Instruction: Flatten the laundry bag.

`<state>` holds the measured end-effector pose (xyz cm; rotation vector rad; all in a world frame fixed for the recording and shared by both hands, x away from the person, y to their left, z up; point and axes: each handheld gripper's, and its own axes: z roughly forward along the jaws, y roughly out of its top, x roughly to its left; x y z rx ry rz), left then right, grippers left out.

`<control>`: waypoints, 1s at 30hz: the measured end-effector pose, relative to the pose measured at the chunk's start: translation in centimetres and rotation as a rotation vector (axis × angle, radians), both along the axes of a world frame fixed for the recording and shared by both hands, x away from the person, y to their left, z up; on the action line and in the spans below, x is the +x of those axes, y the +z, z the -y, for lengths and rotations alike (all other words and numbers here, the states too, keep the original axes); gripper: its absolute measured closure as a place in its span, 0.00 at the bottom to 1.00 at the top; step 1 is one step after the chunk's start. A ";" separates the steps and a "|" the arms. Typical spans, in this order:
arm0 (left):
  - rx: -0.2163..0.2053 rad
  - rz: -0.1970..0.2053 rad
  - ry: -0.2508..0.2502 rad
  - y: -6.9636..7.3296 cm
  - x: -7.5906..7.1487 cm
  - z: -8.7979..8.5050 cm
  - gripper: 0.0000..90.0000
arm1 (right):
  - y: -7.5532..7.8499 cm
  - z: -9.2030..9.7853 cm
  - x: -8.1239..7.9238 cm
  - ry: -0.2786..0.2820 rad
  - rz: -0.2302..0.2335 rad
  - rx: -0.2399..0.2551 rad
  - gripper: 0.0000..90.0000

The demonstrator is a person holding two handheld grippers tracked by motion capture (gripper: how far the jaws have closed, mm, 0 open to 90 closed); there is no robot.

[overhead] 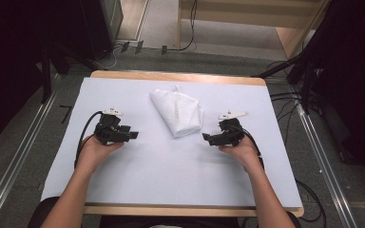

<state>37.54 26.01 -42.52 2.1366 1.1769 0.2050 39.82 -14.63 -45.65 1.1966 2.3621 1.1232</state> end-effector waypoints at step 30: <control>-0.013 -0.053 -0.026 0.0 0.3 0.0 0.42 | 0.1 -0.5 0.0 0.050 -0.044 -0.009 0.44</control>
